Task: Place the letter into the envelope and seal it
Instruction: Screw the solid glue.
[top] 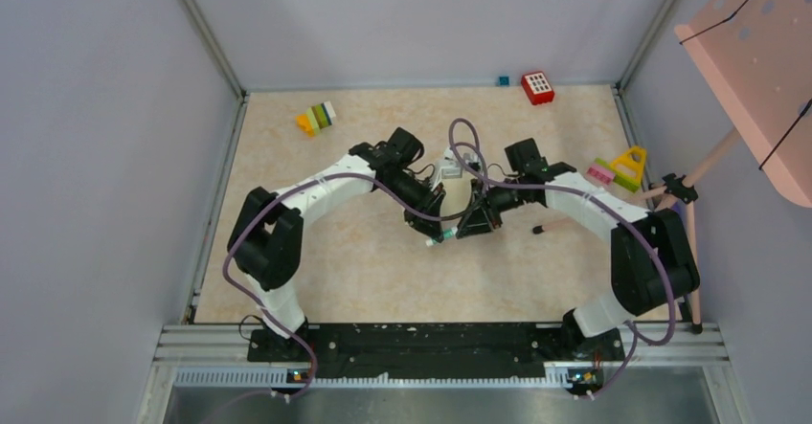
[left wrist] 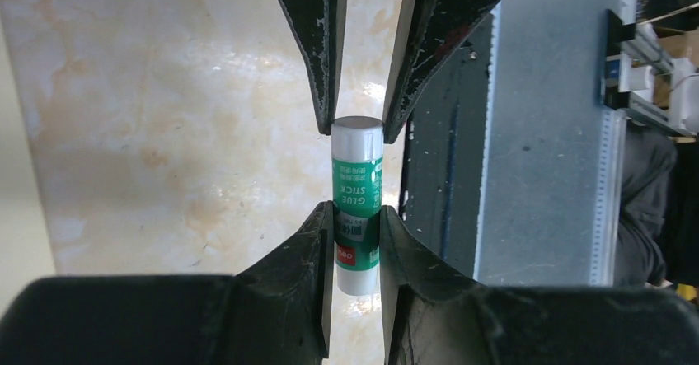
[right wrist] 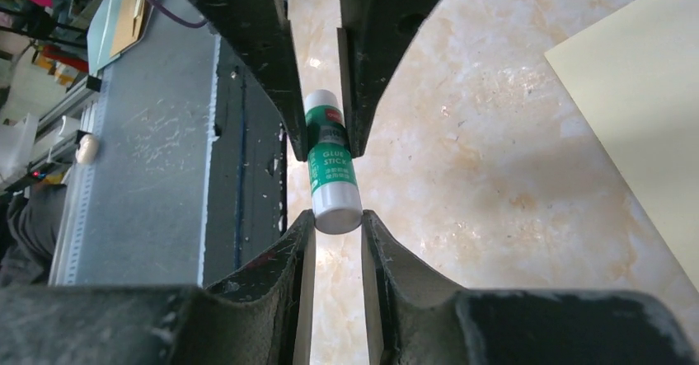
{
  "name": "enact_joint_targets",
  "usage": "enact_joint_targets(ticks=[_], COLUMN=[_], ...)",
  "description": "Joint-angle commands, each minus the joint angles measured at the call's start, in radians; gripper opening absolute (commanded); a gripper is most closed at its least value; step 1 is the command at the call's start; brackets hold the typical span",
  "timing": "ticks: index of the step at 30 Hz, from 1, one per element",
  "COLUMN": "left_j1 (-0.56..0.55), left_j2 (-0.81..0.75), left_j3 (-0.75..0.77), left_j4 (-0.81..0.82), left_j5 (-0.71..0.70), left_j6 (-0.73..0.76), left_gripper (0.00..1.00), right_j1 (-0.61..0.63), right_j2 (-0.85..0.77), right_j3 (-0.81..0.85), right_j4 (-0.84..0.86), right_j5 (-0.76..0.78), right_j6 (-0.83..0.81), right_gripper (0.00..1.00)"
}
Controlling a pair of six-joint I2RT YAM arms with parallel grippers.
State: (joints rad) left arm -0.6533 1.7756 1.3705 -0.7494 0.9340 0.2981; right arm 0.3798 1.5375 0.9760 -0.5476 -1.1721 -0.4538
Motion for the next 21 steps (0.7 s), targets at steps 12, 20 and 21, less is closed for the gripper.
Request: enact_joint_targets(ticks=[12,20,21], left_j1=[0.028,-0.013,-0.029], left_j2=[-0.045,-0.194,-0.205], left_j3=[0.03,-0.066,-0.077], left_j4=[-0.019,0.136,0.151], left_j5=[0.047,-0.298,-0.343], left_j6=[-0.013,-0.038,-0.035], left_gripper=[0.0,0.0,0.0], right_j1=[0.001,-0.088,-0.093], right_j2=[-0.178,0.008,0.022], right_j3=[-0.026,0.064,0.06], right_j4=[0.136,0.177,0.195], right_j5=[-0.043,-0.126,-0.12], right_j6=[0.073,0.414,0.438], right_gripper=[0.63,0.62,0.62])
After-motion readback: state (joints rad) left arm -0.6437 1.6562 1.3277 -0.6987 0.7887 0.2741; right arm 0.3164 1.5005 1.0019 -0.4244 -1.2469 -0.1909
